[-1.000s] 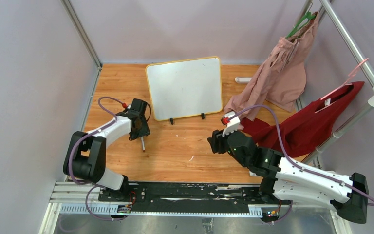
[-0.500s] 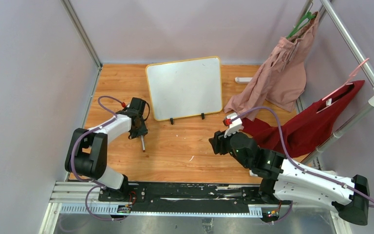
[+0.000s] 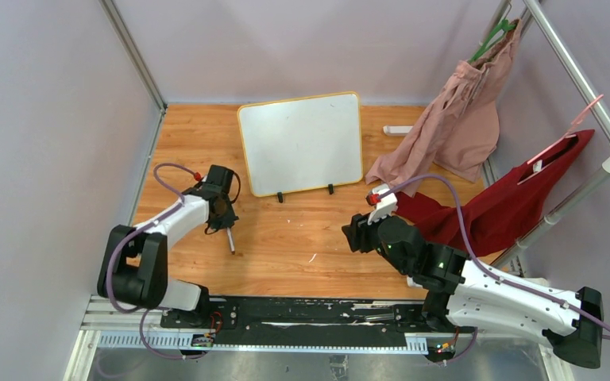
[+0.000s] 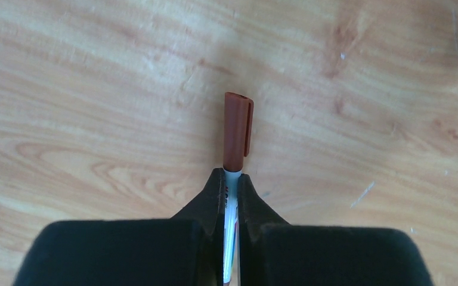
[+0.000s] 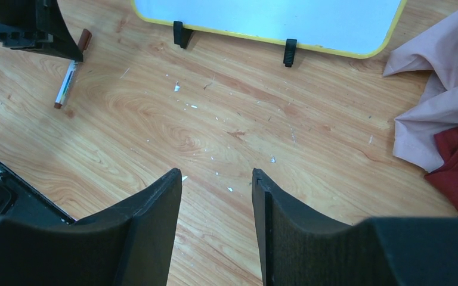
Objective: Write a sentence on the whiteboard
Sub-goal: Open the whiteboard marker at the center of the board.
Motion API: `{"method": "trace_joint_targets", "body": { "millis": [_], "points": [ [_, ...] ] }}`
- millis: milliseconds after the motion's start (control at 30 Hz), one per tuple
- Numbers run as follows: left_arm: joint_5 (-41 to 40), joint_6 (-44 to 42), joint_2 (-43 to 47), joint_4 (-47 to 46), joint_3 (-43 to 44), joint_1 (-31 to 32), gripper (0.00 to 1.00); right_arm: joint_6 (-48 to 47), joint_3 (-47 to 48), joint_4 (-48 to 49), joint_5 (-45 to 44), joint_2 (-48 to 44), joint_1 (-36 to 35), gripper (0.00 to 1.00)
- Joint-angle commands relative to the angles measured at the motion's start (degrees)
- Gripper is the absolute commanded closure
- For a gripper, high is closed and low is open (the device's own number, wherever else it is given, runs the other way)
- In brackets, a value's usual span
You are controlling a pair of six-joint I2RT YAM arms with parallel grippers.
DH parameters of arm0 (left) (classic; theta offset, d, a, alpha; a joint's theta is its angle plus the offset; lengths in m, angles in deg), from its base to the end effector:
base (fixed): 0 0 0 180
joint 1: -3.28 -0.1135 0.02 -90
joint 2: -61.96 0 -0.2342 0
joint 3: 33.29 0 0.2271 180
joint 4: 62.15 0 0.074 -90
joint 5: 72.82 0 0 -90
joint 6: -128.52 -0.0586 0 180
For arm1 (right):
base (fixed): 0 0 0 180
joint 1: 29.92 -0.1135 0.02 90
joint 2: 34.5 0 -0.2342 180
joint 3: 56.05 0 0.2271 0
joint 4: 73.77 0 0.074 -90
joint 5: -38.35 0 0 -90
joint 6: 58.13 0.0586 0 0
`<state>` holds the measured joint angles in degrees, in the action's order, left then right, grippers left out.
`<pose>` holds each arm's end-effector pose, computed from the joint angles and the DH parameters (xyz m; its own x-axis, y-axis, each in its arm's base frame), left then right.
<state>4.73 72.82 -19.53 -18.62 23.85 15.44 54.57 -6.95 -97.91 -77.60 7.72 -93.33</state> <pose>0.2389 -0.0386 0.1299 -0.8193 -0.3864 -0.4236 -0.4060 0.9127 -0.0472 0.1093 0.1611 0.2605 -0.3606 0.0548 -0.9311 -0.5180 0.8184 0.2487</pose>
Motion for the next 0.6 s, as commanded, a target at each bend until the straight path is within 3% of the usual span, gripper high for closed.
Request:
{"method": "trace_joint_targets", "body": {
  "millis": [0, 300, 467, 567],
  "points": [
    [2.8, 0.8, 8.5, 3.8, -2.0, -0.3, 1.00, -0.3, 0.6, -0.2, 1.2, -0.4, -0.5, 0.49],
    [10.7, 1.6, 31.3, 7.1, -1.9, -0.1, 1.00, -2.0, 1.6, 7.6, 10.2, 2.6, -0.4, 0.33],
    [25.1, 2.6, 41.9, -3.6, -3.7, 0.0, 1.00, -0.9, 2.4, 17.5, 17.4, 5.6, -0.3, 0.25],
    [34.0, 3.9, 46.3, -11.2, -4.5, 0.0, 1.00, -2.8, 5.1, 22.4, 29.1, 9.7, 0.5, 0.25]
  ]
}}
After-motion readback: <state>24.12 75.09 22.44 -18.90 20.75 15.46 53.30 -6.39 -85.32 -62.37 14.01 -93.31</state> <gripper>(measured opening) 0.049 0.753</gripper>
